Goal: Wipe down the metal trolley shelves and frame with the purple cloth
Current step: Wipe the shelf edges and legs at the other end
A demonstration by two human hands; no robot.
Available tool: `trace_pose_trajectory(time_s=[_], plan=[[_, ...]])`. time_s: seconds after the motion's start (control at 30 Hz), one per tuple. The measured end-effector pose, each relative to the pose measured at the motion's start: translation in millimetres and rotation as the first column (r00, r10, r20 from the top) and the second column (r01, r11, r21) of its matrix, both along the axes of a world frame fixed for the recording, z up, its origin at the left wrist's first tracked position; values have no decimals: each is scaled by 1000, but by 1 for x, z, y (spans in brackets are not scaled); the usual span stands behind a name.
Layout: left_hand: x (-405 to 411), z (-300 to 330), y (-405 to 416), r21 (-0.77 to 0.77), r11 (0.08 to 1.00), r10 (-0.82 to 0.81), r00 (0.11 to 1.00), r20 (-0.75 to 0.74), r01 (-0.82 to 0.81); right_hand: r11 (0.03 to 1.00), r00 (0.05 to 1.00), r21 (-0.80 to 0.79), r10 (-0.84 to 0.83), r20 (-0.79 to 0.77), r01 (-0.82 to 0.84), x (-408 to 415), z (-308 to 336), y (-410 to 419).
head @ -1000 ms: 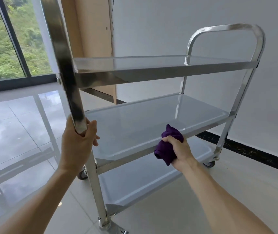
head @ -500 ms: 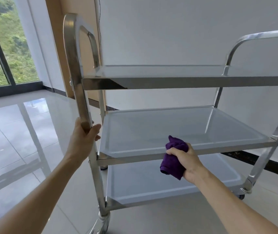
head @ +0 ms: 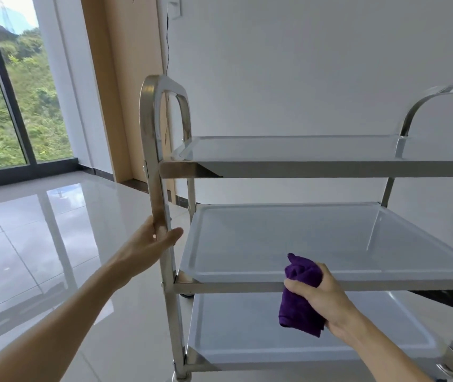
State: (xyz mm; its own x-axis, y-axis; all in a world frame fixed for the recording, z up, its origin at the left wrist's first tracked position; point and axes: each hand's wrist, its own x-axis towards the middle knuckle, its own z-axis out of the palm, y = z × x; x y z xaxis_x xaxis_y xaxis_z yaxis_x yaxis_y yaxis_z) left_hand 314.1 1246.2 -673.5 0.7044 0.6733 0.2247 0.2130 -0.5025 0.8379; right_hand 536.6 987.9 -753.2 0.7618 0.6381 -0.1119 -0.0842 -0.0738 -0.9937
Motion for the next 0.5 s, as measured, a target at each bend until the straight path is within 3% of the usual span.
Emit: trace_pose_trajectory(time_s=[0.1, 0.2, 0.3, 0.37, 0.43, 0.5], plan=[[-13, 43, -6, 14, 1000, -18, 992, 125, 16, 973, 970, -212, 134, 205, -90, -5, 32, -5], [-15, 92, 1, 35, 999, -25, 943, 332, 15, 961, 879, -215, 250, 406, -174, -28, 82, -5], [-2, 135, 14, 90, 996, -59, 900, 433, 22, 972, 708, -112, 227, 668, -206, -56, 134, 4], [13, 157, 17, 79, 997, -42, 884, 466, 5, 984, 508, -41, 126, 852, -175, -68, 169, 16], [27, 166, 14, 78, 996, -4, 892, 452, -35, 986, 347, 20, 39, 937, -163, -71, 200, 34], [36, 162, 11, 162, 981, 37, 916, 400, -111, 992, 283, 6, 30, 959, -123, -66, 224, 55]])
